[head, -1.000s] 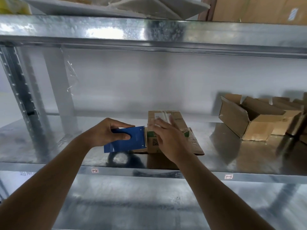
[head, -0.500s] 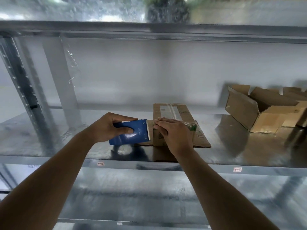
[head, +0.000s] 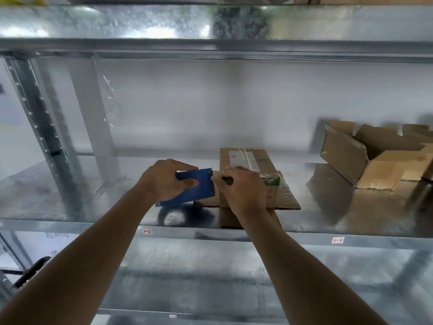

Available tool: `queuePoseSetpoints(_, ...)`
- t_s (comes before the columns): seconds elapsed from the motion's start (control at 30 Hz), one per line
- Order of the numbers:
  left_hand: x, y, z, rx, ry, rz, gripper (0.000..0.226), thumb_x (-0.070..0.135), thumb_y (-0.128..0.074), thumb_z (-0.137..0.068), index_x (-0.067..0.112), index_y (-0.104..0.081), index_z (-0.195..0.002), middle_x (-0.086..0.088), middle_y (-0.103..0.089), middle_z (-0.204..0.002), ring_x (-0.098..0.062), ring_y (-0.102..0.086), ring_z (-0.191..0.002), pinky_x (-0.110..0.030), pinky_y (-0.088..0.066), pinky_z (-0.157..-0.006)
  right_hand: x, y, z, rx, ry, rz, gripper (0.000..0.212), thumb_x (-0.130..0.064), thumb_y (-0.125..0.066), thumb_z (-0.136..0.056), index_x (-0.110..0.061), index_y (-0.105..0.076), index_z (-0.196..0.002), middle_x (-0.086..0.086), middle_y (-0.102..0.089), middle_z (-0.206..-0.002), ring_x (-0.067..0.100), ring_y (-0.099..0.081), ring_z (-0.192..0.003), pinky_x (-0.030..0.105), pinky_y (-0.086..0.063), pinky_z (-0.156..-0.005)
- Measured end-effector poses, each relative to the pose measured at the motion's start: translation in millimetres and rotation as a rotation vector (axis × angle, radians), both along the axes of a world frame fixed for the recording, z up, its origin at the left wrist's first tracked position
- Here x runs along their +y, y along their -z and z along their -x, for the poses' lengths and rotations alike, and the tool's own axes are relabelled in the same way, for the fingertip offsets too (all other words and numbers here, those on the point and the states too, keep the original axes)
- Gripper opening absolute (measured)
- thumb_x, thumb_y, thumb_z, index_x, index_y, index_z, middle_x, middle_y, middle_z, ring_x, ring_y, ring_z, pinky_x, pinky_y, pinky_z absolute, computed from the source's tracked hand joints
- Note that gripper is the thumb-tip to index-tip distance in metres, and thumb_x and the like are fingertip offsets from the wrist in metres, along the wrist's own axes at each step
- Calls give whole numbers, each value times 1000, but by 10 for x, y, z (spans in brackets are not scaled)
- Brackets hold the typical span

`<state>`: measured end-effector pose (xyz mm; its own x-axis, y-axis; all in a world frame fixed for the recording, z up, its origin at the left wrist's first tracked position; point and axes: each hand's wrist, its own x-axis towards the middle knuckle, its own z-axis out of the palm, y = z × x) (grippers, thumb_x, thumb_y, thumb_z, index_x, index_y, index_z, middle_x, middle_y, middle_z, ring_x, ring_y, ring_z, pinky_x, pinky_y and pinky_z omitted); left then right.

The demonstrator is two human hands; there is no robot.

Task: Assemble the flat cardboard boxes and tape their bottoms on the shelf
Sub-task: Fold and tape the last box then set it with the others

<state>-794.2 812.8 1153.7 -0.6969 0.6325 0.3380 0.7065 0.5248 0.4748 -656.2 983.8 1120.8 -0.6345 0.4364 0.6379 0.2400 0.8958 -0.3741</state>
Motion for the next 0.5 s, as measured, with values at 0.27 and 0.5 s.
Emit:
queuePoseSetpoints(0.27, 333, -254, -613, 356, -267, 320, 15, 44, -60, -93, 37, -70, -103, 8, -67, -87, -19, -63, -79, -30, -50, -68, -291, -136, 126, -55, 188, -105, 20, -34, -62, -102, -18, -66, -114, 0, -68, -104, 19, -66, -88, 28, -49, -71)
queuePoseSetpoints(0.5, 422, -229, -654, 426, -358, 433, 16, 46, -66, -88, 32, -66, -97, 5, -62, -78, -21, -62, -71, -30, -53, -70, -383, -161, 126, -51, 196, -172, 26, -32, -70, -98, -18, -67, -119, 3, -69, -117, 23, -68, -97, 35, -56, -81)
